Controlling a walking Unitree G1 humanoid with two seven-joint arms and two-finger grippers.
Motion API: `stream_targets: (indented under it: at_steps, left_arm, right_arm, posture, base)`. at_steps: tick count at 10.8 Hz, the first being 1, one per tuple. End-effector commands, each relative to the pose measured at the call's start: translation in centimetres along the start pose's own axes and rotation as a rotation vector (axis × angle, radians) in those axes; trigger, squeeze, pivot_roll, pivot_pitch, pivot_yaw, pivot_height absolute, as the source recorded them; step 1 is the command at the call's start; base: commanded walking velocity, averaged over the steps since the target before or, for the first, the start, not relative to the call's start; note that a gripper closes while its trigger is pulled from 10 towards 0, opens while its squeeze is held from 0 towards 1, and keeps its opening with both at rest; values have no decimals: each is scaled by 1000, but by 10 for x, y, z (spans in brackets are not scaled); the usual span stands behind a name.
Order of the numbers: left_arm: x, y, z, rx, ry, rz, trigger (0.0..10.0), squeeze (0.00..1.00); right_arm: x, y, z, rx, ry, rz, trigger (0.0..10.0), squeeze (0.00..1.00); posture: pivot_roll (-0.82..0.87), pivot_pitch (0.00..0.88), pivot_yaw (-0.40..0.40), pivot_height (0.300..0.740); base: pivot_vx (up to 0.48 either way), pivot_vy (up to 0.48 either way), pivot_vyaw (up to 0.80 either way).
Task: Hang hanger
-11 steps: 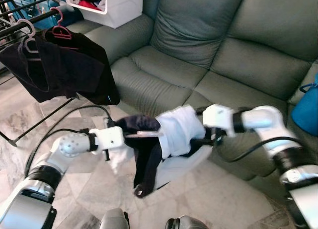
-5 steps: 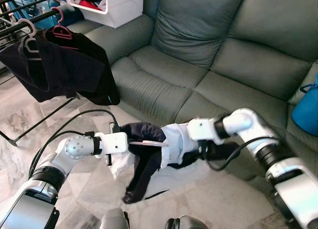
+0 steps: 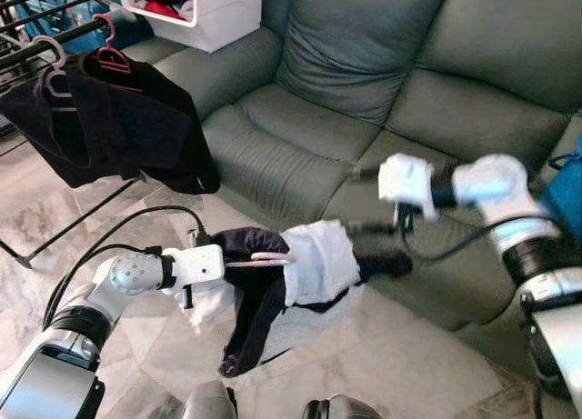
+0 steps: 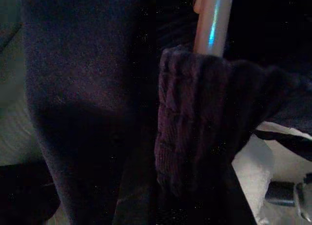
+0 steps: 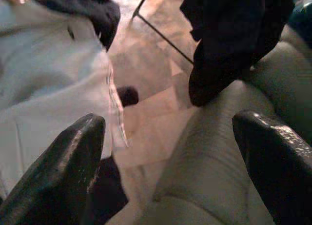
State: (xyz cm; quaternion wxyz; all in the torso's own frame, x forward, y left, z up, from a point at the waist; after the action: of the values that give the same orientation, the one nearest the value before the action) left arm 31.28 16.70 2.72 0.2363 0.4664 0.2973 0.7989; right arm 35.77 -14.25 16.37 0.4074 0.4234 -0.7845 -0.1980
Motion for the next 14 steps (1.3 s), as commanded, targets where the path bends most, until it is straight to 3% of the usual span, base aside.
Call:
stream_targets:
  at_steps: [1, 5, 8, 11, 12, 14]
  left_arm:
    - [-2, 11, 12, -20, 30, -26, 0, 0]
    - [-4, 12, 13, -8, 34, -28, 0, 0]
    - [-7, 19, 15, -3, 23, -48, 0, 0]
    - [-7, 15, 11, 15, 9, -40, 0, 0]
    - [-9, 18, 11, 19, 6, -47, 0, 0]
    - [-12, 28, 13, 44, -7, -85, 0, 0]
  right_arm:
    - [-5, 2, 3, -6, 4, -17, 10000, 0]
    - [-40, 11, 32, -42, 129, -88, 10000, 0]
    - [-52, -19, 65, -140, 223, 31, 10000, 0]
    - [-55, -22, 69, -153, 249, 60, 10000, 0]
    - [-55, -32, 81, -143, 289, 116, 10000, 0]
    - [-67, -45, 95, -145, 247, 185, 9961, 0]
  posture:
    - [-80, 0, -27, 740]
    - [-68, 0, -30, 740]
    - [-63, 0, -36, 740]
    - [-68, 0, -39, 740]
    - [-68, 0, -41, 740]
    - [-67, 0, -42, 740]
  base:
    - [0, 0, 0]
    - [0, 0, 0]
    - [0, 0, 0]
    - [0, 0, 0]
    - [0, 0, 0]
    - [0, 0, 0]
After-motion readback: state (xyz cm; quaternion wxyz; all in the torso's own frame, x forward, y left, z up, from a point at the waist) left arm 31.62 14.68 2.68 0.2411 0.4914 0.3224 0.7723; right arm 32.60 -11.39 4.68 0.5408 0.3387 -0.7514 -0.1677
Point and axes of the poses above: a point about 5 cm out from each wrist's last joint towards the gripper, its own x axis pointing back from the gripper into the wrist, its own y axis along the axis of the wrist's last joint, z = x × y, the point moved 4 cm from there along -x, pointing out of the wrist towards the gripper, and after that the axes turned 7 degrees about x, right-handed, at the moved point
